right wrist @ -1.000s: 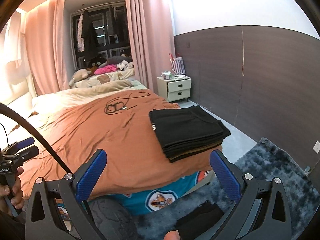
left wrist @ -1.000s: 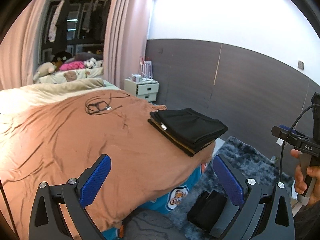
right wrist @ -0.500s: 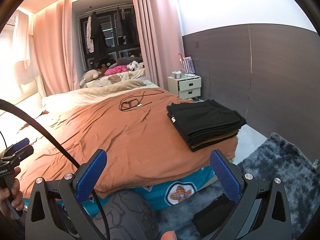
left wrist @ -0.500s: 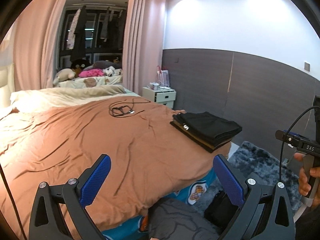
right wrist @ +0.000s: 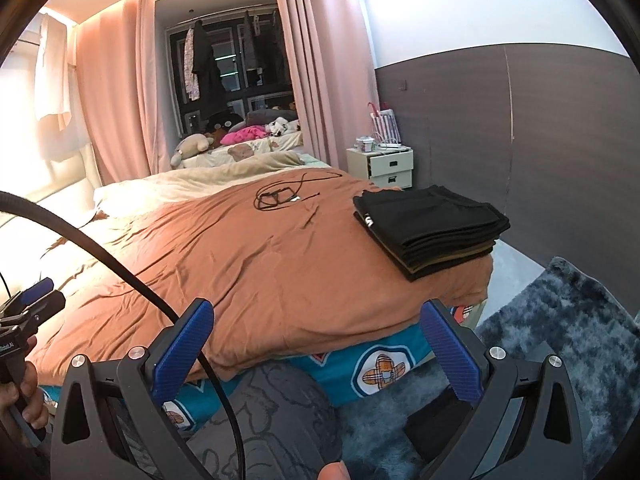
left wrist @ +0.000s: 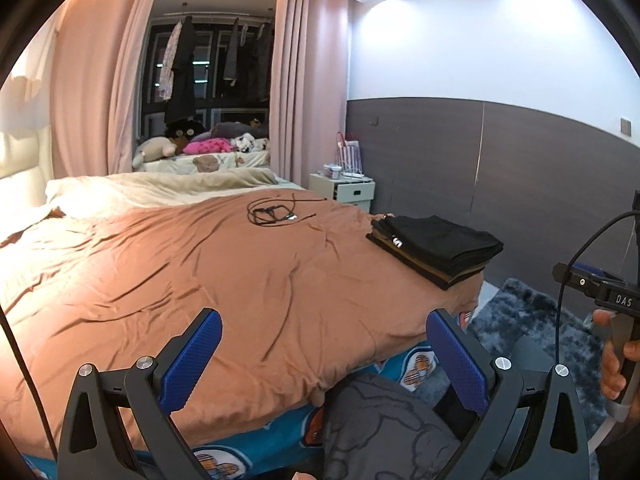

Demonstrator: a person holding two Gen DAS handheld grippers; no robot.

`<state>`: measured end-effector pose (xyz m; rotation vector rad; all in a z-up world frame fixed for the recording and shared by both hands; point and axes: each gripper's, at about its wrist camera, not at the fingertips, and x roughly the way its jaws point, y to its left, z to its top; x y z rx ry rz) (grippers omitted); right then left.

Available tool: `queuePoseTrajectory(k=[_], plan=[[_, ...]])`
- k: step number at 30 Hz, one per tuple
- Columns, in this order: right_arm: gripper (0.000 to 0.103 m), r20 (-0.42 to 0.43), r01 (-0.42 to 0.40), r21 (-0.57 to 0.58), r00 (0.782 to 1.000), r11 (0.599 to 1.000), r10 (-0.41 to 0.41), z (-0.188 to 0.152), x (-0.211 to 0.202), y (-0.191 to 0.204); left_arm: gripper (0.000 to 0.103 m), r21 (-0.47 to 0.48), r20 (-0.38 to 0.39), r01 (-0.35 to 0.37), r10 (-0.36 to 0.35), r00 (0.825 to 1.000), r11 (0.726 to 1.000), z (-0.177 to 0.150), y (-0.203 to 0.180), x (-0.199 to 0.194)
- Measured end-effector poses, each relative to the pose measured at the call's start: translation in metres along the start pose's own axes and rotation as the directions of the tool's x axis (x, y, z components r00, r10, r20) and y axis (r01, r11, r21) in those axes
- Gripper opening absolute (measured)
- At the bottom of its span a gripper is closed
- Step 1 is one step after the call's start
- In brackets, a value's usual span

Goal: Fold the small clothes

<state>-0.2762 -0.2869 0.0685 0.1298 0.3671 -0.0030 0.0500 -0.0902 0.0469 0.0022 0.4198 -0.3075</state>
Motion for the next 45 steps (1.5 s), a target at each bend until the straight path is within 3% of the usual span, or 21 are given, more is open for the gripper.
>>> queuePoseTrajectory(k=[15, 45], plan=[[0.103, -0.001, -0.012, 0.005, 1.000, 1.000, 0.012, -0.015, -0.005, 0.004, 0.103, -0.019, 0.006, -0.008, 0.009, 1.000, 1.000, -0.020, 0.003, -0.024], [0.103, 0.024, -0.018, -0.002, 1.000, 1.000, 0.018, -0.024, -0.011, -0.001, 0.103, -0.036, 0.021, -0.026, 0.027, 0.999, 0.999, -0.022, 0.004, -0.033]])
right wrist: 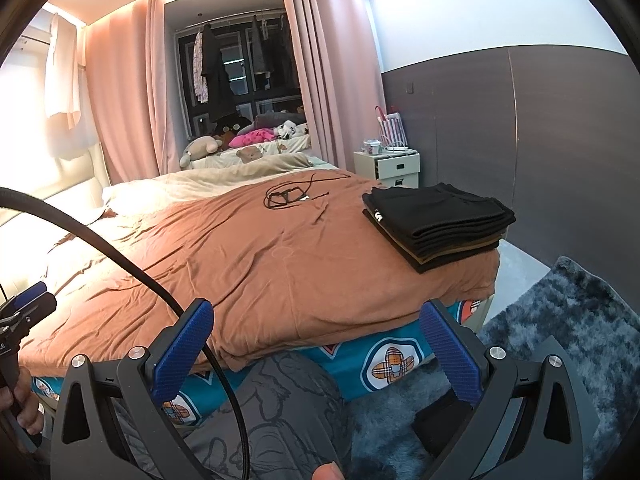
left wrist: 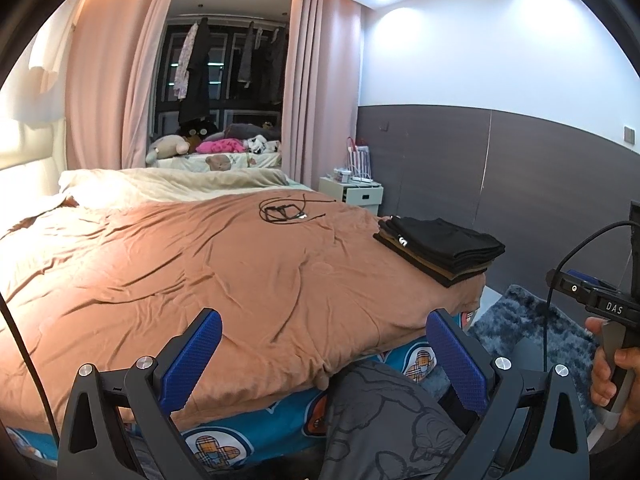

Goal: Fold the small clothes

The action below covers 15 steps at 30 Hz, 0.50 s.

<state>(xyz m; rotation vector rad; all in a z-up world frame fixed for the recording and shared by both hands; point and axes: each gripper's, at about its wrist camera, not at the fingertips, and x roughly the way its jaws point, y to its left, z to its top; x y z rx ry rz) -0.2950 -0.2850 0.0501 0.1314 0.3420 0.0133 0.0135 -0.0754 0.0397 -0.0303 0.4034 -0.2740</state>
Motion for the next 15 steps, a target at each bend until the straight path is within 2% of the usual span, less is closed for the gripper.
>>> queuePoseTrajectory(k=[15], plan=[[0.103, 0.005, -0.007, 0.010, 1.000, 1.000, 0.007, 0.0004, -0.0051, 0.0044, 0.103, -0.005, 0.006, -0.007, 0.007, 1.000, 1.000, 0.0004, -0.0021, -0.0013]])
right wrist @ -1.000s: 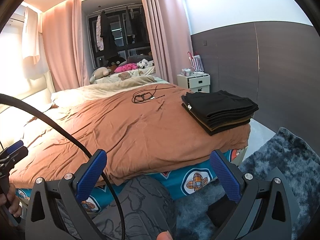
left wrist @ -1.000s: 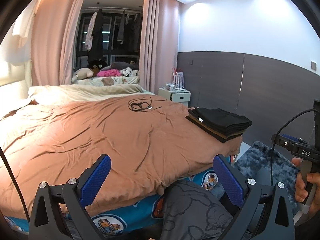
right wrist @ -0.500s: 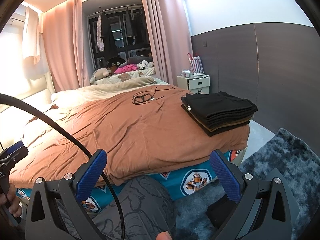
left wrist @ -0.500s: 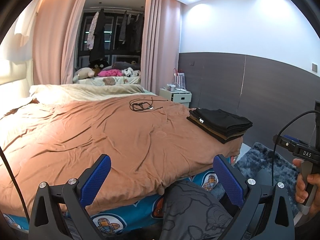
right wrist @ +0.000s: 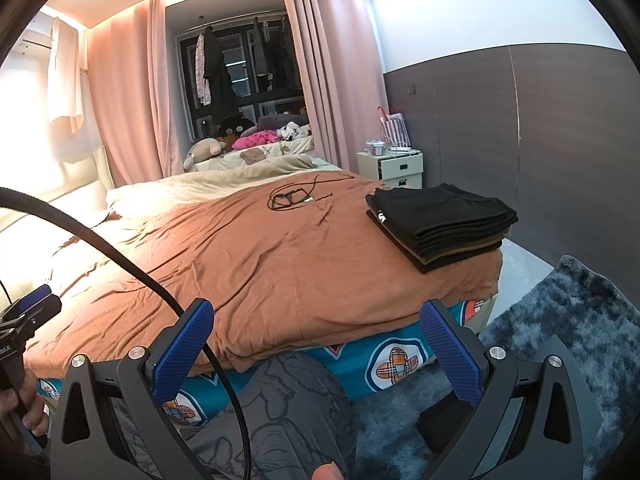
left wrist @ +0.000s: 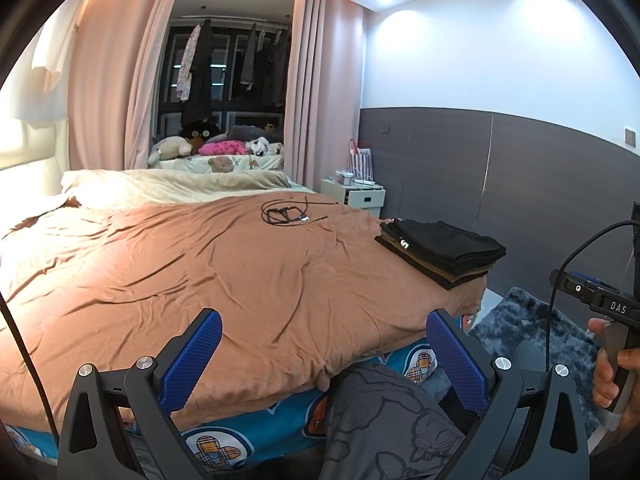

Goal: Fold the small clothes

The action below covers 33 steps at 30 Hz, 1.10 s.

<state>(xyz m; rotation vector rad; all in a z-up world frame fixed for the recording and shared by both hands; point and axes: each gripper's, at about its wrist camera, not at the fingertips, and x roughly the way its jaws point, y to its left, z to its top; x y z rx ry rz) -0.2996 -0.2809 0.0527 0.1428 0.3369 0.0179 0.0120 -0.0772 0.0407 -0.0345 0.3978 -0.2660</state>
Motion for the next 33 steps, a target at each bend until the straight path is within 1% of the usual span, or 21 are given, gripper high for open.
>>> queuePoseTrajectory(k=[33], plan=[[0.103, 0.007, -0.003, 0.004, 1.000, 1.000, 0.003, -0.0013, -0.0034, -0.0003, 0.103, -0.008, 0.012, -0.004, 0.004, 1.000, 1.000, 0.0049, -0.0012, -0.0060]])
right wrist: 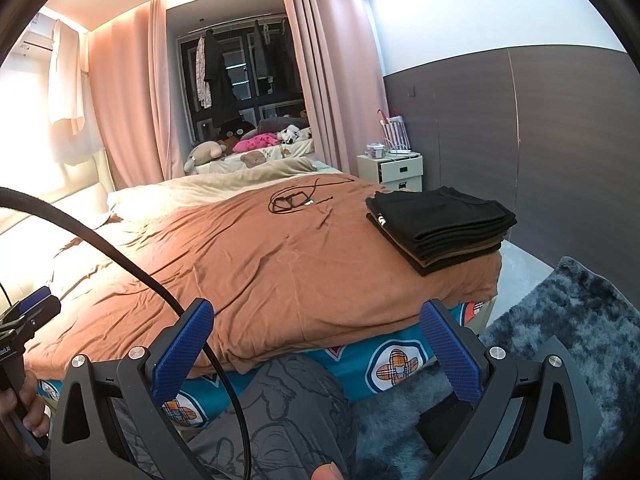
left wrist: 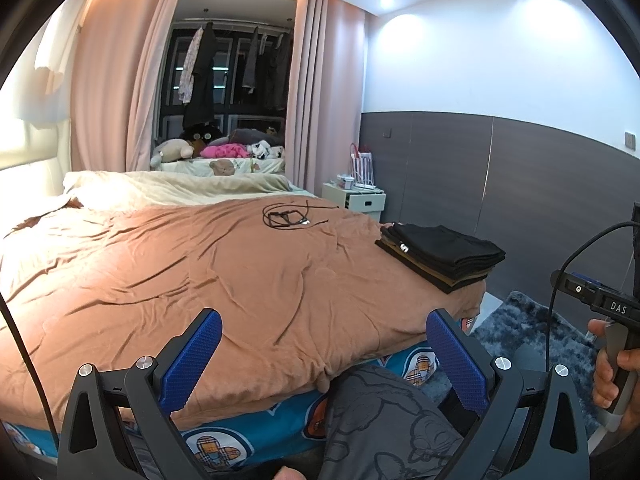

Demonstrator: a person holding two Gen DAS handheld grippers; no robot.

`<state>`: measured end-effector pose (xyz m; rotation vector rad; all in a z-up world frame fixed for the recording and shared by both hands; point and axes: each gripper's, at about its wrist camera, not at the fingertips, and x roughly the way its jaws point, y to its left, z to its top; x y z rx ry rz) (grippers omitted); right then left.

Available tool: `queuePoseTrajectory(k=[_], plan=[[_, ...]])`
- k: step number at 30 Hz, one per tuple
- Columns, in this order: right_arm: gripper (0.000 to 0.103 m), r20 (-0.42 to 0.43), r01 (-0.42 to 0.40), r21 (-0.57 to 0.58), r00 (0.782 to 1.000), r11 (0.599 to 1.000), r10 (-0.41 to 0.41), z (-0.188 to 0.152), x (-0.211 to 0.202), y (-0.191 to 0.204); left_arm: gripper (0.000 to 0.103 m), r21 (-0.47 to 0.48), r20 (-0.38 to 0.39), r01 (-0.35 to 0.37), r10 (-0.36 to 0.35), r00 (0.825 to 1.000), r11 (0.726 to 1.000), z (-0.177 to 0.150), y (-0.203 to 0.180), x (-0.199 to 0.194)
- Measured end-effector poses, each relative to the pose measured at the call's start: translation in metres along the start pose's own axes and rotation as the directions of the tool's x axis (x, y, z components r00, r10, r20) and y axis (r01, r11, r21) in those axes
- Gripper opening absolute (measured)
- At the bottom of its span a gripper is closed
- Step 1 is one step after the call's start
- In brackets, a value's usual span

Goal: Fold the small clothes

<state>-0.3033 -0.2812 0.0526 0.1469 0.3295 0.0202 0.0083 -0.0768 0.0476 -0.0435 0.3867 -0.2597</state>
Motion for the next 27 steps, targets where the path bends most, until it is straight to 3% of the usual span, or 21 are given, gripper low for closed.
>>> queuePoseTrajectory(k=[27], plan=[[0.103, -0.010, 0.005, 0.003, 1.000, 1.000, -0.005, -0.0015, 0.0041, -0.0074, 0.103, 0.001, 0.000, 0.000, 0.000, 1.000, 1.000, -0.0036, -0.0081, -0.0015]])
